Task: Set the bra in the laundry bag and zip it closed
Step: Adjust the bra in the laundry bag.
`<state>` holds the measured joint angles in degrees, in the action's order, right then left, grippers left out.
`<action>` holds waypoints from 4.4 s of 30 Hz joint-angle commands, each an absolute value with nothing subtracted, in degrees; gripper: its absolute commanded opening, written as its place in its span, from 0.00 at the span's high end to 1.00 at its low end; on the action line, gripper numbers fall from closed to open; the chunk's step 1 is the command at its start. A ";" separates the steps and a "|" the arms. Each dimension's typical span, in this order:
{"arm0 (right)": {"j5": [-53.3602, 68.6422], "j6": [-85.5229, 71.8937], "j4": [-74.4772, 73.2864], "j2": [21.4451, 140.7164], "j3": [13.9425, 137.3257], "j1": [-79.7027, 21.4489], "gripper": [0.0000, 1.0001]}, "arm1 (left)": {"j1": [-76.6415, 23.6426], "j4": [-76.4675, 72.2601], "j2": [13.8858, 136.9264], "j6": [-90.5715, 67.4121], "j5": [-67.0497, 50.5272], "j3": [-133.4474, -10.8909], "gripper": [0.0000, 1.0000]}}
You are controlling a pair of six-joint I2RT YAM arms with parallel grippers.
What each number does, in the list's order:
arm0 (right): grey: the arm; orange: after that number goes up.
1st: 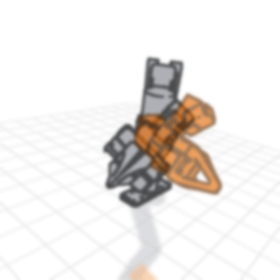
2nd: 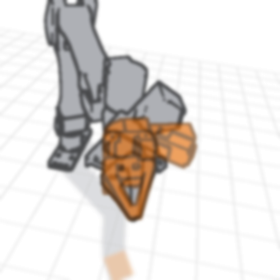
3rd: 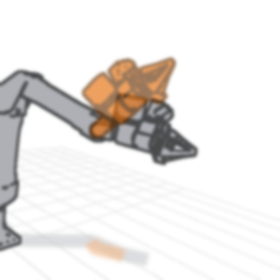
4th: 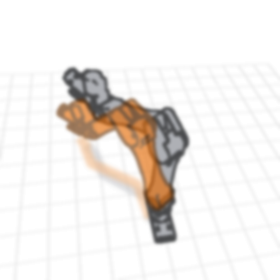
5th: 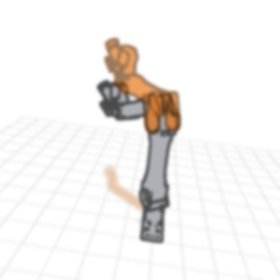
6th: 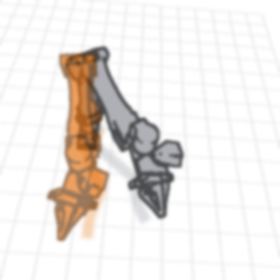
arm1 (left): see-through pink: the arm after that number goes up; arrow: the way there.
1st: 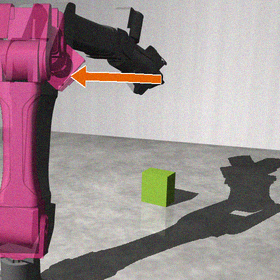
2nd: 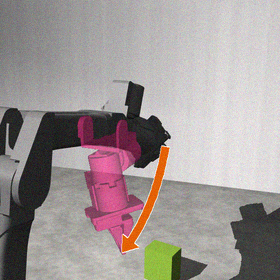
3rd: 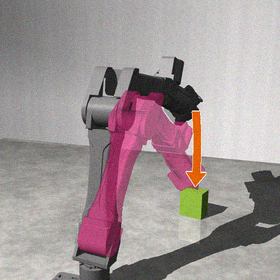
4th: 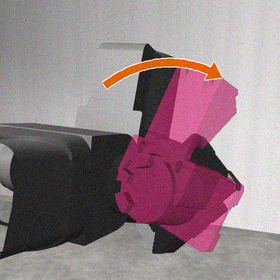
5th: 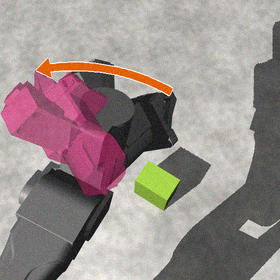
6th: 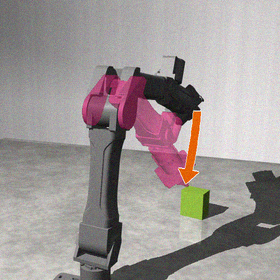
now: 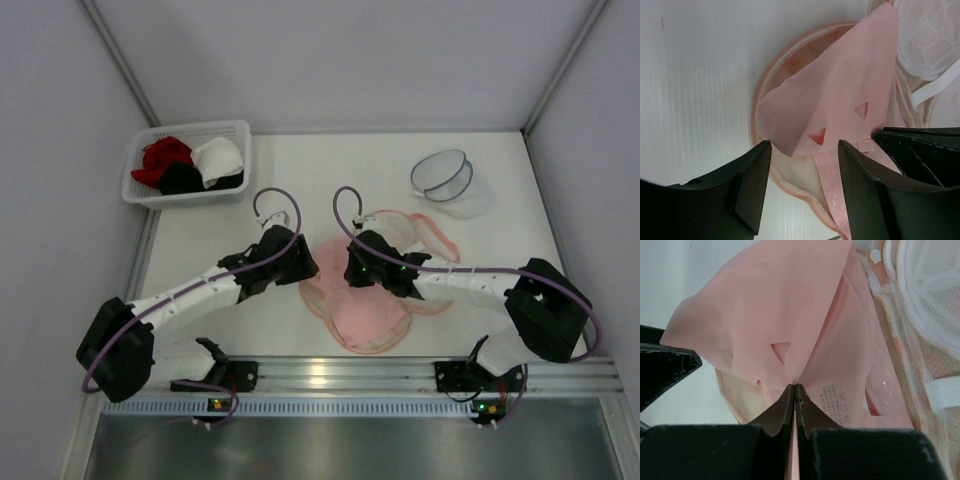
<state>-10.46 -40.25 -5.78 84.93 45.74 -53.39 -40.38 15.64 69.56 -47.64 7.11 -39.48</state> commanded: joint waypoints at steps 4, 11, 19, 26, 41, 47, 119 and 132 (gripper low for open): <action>-11.16 -40.34 -3.34 83.58 45.26 -53.35 1.00 | -42.97 9.41 71.19 -56.59 10.01 -38.32 0.39; -10.81 -40.61 -2.37 83.23 44.47 -53.35 1.00 | -43.86 4.23 72.16 -59.94 13.01 -37.79 0.63; -10.55 -40.87 -1.67 82.18 42.28 -53.44 1.00 | -43.24 0.44 68.65 -63.19 18.62 -37.35 0.93; -10.72 -40.43 -0.79 79.72 39.21 -53.44 1.00 | -39.65 -3.51 65.65 -63.72 18.82 -37.27 0.97; -9.75 -38.41 3.08 81.65 37.26 -54.93 0.64 | -34.64 -8.62 71.28 -72.16 10.99 -35.33 0.84; -10.11 -37.88 2.55 83.41 37.62 -55.28 0.63 | -32.08 -0.39 73.38 -62.43 10.72 -41.12 0.31; -14.50 -43.59 3.86 82.11 32.80 -55.99 0.73 | -35.51 6.24 80.08 -31.37 -13.97 -51.94 0.85; -23.11 -44.21 0.19 62.24 27.25 -56.07 0.63 | -39.29 -3.15 74.89 -52.87 -16.88 -42.55 0.87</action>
